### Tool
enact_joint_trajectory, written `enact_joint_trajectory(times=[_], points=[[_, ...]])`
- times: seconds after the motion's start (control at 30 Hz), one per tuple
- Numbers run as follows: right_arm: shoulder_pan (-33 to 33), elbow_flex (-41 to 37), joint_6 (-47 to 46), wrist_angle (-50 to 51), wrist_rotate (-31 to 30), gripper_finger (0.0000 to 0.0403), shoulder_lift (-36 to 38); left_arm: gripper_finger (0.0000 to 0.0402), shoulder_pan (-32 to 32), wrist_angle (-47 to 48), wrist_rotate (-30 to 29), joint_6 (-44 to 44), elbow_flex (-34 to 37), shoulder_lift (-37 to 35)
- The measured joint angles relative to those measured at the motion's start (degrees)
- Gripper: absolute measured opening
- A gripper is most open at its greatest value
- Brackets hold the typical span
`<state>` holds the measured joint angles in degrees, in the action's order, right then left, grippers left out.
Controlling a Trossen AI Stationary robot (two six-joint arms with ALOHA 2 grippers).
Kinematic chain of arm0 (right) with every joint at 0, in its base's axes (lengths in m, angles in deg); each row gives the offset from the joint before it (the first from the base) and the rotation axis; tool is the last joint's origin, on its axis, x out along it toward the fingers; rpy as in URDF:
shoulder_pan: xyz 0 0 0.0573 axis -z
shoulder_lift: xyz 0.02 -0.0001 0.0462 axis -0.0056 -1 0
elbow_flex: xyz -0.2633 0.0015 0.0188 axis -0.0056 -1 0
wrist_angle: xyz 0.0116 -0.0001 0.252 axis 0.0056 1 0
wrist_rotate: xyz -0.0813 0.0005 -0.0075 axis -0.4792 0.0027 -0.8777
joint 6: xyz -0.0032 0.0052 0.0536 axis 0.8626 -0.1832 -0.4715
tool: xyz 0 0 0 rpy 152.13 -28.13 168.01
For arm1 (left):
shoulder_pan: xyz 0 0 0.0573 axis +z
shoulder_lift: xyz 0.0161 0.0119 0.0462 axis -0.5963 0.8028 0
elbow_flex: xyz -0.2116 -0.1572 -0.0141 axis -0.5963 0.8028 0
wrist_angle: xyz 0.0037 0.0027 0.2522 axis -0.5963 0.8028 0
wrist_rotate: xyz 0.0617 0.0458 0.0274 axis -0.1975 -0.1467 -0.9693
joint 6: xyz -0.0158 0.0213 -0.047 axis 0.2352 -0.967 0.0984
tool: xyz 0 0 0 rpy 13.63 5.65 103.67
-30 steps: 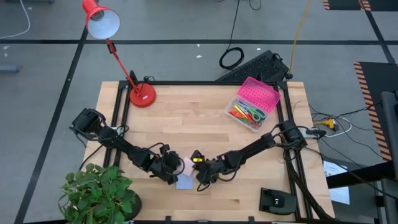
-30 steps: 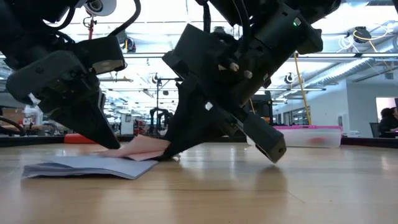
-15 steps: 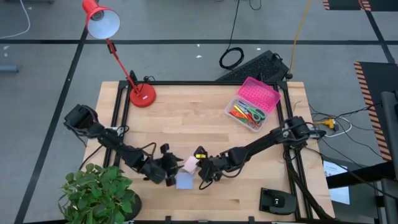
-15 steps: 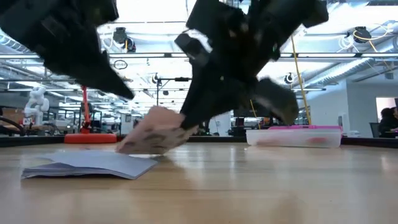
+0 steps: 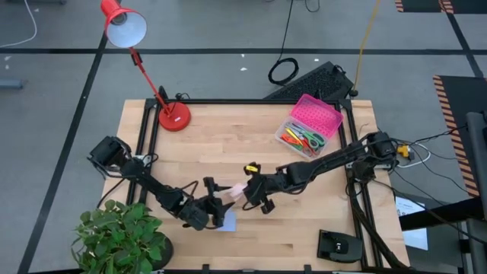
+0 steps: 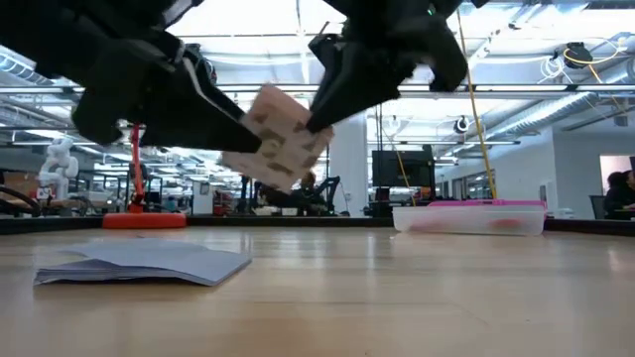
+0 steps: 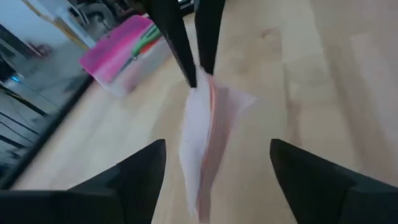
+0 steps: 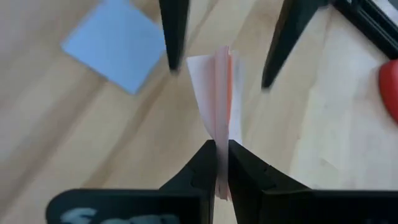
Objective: Pack school essentials
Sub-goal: Put the pink sticky notes into the supply box
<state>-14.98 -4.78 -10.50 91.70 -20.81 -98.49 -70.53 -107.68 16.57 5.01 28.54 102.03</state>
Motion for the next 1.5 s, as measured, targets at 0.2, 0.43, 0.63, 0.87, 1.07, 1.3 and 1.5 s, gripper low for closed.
enact_joint_trajectory(times=[0.2,0.43,0.63,0.87,1.07,1.3,1.5], points=[[2.0,0.0,-3.6,-0.4,5.8,0.0025,1.0,0.0203,2.5,0.0,-0.4,-4.0,-1.9,1.1],[2.3,0.0,-4.3,2.1,5.9,0.0070,1.0,0.0019,4.1,0.4,0.9,0.3,-2.8,0.8],[1.1,-0.9,-4.3,5.3,1.4,0.0200,4.2,0.0019,4.9,3.3,1.6,6.6,-2.8,-0.8],[-1.5,-7.6,-5.9,-8.6,-4.3,0.0278,6.1,0.0019,5.9,2.9,4.4,10.8,-2.9,-1.5],[-2.7,-14.1,-5.1,-22.1,-9.0,0.0251,6.1,0.0012,6.8,1.4,7.1,11.8,-2.9,-1.5],[-2.2,-15.7,-4.3,-23.2,-9.1,0.0185,6.2,0.0022,6.9,-1.3,8.0,9.0,-2.9,-1.5],[-2.2,-15.7,-3.5,-23.1,-9.1,0.0132,6.2,0.0012,6.8,-1.5,8.5,8.7,-2.9,-1.5]])
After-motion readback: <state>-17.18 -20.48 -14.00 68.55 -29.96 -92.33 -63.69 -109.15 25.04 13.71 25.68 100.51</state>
